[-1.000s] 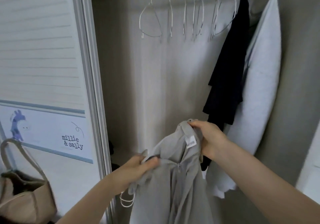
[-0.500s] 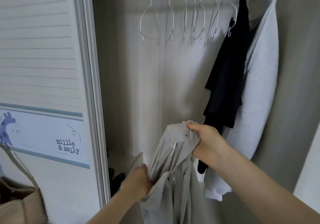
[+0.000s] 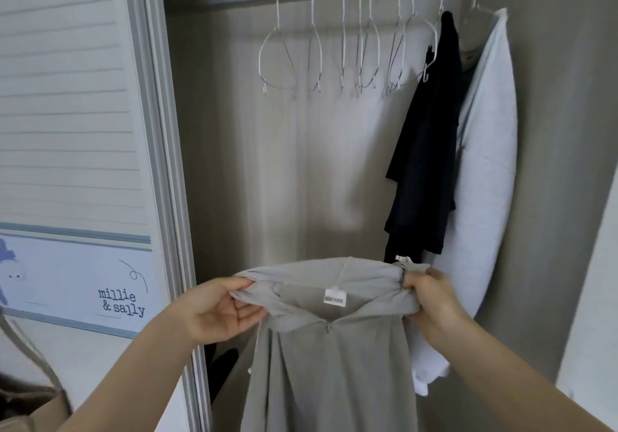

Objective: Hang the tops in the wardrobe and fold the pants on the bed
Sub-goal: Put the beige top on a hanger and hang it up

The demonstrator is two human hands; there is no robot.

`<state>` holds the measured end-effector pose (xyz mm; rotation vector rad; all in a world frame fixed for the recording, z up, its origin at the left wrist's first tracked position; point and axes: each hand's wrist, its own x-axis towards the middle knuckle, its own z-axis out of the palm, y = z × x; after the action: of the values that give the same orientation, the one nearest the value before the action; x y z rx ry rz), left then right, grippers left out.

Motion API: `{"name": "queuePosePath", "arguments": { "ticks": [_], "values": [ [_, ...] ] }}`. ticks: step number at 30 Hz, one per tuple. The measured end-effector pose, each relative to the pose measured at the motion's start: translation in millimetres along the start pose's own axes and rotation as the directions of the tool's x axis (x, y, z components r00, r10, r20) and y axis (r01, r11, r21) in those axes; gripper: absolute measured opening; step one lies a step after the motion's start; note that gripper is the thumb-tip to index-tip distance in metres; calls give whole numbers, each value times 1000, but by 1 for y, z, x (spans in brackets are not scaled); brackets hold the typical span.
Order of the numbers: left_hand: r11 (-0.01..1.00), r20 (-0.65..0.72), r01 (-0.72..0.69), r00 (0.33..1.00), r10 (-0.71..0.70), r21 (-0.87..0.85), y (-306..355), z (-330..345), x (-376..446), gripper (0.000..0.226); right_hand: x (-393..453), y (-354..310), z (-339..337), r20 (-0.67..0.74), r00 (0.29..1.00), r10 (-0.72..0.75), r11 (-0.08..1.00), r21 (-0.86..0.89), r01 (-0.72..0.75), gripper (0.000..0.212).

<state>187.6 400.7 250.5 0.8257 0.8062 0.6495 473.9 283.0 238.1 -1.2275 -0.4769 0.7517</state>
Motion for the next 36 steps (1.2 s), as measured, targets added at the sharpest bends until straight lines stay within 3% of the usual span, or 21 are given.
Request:
{"name": "queuePosePath", "arguments": {
  "ticks": [4,7,10,12,15,18,22,25,29,33,36],
  "values": [
    [992,140,29,989,-46,127,25,7,-16,21,-3,-2,-12,38,998,-51,996,-68,54,20],
    [995,179,-16,984,-2,102,50,15,-20,19,-10,1,-12,68,998,1,934,-355,24,41],
    [981,172,-156,976,134,118,76,32,-24,19,-24,-7,-10,207,952,227,742,-670,-31,39],
    [955,116,-246,966,229,167,85,48,-22,19,-33,-19,-6,249,909,333,571,-821,16,42],
    [900,35,-338,939,342,275,90,71,-25,22,-42,-42,10,294,902,314,438,-888,137,40],
    [810,-29,-450,868,496,376,96,82,-22,22,-41,-79,28,367,925,103,406,-864,297,20],
    [700,-11,-530,794,608,479,98,85,-19,7,-31,-137,43,377,848,-374,555,-642,530,13],
    [678,13,-570,770,638,464,106,83,-14,8,-13,-189,58,334,720,-609,444,-609,658,19],
    [654,24,-612,738,675,444,126,85,-4,12,12,-256,90,292,566,-771,303,-614,729,20],
    [618,52,-654,704,708,436,147,88,13,24,43,-309,116,254,406,-878,103,-728,678,27],
    [540,109,-690,659,744,482,163,92,27,29,72,-343,127,245,361,-900,4,-823,568,34]
  ]
}}
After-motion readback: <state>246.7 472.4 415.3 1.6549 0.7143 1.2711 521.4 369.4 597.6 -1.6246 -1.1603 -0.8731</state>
